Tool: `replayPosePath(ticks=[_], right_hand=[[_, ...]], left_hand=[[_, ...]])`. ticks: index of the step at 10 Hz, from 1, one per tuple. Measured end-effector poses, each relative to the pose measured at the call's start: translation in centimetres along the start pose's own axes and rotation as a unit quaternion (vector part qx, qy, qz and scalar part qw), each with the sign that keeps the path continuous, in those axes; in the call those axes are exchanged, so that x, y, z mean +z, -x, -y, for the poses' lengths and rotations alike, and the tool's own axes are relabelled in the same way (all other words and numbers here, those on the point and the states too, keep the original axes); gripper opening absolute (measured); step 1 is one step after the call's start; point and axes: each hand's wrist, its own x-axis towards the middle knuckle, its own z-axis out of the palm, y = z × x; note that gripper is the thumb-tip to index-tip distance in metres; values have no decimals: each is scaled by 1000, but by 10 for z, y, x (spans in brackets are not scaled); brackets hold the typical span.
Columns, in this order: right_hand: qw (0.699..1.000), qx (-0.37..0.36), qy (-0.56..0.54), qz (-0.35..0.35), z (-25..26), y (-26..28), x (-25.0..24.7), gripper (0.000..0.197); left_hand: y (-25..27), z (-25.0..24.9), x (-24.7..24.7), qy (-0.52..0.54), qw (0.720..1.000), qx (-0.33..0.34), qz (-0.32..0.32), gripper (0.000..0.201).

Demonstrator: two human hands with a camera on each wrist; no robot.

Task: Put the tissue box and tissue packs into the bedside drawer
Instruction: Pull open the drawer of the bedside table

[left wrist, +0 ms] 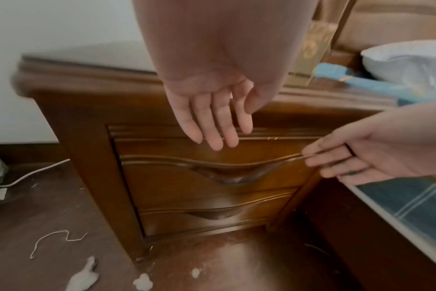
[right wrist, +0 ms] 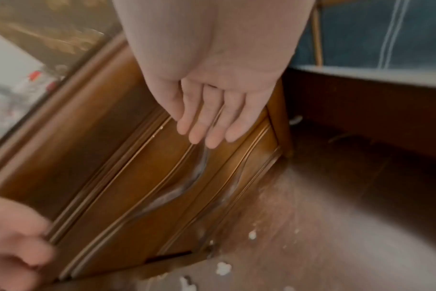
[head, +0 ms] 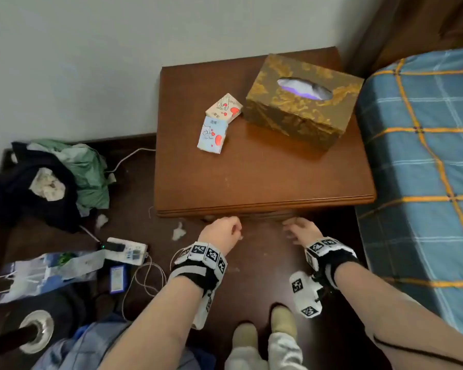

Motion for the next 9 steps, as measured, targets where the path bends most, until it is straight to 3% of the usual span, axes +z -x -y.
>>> replayPosePath(ticks=[1,2,3,4,5,6,7,9], right_hand=[[982,64,-176,15,-1,-29,25,24],[944,112,-305,60,-6,-55,47,27],[892,128,-429,68,-7,-70,60,33],[899,123,-417,55,-6,-77,64,35],[903,107,-410,67,-9,-75,65,33],[907,102,-403,67,-8,-73,64,33],[910,110,-397,49,-7,-66,57,43],[903,179,-388,31,-52,-28,55,46]], left_hand=[[-33,24,22,64,996,-66,-5,35],[-55,45,37,181,966,-174,-58,33],[-65,60,42,352,890,-237,-165,20],[-72,71,48,423,841,-256,-219,70],[-78,78,47,453,807,-267,-268,74],[-82,89,49,481,781,-266,-297,94],[-68,88,48,474,792,-241,-300,96],[-26,98,76,283,918,-145,-236,60]])
